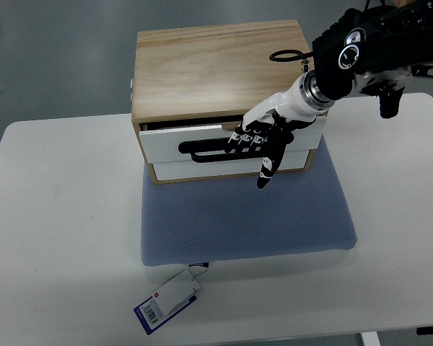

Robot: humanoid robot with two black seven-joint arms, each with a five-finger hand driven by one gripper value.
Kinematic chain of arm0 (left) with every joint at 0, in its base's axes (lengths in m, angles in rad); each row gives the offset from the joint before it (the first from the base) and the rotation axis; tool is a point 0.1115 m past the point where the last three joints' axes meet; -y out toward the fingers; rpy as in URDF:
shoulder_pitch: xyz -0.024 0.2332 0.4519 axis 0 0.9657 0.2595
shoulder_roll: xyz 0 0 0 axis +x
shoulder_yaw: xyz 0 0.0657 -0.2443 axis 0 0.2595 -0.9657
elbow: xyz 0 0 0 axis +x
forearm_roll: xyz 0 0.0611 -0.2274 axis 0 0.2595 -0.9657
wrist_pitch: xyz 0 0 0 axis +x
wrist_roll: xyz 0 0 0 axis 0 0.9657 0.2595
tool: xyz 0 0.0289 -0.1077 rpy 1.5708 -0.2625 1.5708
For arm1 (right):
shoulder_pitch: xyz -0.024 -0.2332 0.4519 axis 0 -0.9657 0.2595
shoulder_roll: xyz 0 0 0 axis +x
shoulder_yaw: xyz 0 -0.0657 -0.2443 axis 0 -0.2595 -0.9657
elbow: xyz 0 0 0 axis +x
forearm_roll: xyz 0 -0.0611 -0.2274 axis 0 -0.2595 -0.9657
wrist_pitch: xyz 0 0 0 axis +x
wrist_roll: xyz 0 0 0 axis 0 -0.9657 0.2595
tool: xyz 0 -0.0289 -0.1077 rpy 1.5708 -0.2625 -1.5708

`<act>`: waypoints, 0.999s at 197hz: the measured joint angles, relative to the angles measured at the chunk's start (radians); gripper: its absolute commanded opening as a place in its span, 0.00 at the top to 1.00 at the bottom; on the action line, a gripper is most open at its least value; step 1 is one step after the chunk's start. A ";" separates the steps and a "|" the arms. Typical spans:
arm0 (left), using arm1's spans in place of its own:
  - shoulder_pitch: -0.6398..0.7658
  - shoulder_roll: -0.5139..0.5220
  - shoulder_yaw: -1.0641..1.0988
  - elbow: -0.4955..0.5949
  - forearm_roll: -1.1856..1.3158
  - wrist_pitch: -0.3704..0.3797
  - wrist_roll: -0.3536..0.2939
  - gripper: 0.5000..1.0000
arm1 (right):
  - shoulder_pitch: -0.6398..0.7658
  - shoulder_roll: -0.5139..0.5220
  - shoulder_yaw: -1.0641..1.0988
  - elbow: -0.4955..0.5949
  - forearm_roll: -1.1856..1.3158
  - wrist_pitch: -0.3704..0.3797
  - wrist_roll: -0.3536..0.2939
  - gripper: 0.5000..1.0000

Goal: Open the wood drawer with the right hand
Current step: 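Pull the upper white drawer toward the robot with the right hand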

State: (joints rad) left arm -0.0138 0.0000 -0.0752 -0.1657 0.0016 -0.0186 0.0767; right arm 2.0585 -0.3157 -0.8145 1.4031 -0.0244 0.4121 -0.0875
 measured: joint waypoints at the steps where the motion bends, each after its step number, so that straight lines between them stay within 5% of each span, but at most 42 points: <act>1: 0.000 0.000 0.000 0.000 0.000 0.000 0.000 0.00 | 0.001 0.000 0.000 0.001 0.000 0.001 0.000 0.14; 197: 0.000 0.000 0.000 0.000 0.000 0.000 0.000 0.00 | 0.100 -0.047 -0.019 0.155 -0.020 0.124 0.002 0.14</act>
State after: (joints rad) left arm -0.0138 0.0000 -0.0752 -0.1657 0.0015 -0.0183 0.0767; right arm 2.1586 -0.3623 -0.8334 1.5583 -0.0448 0.5364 -0.0857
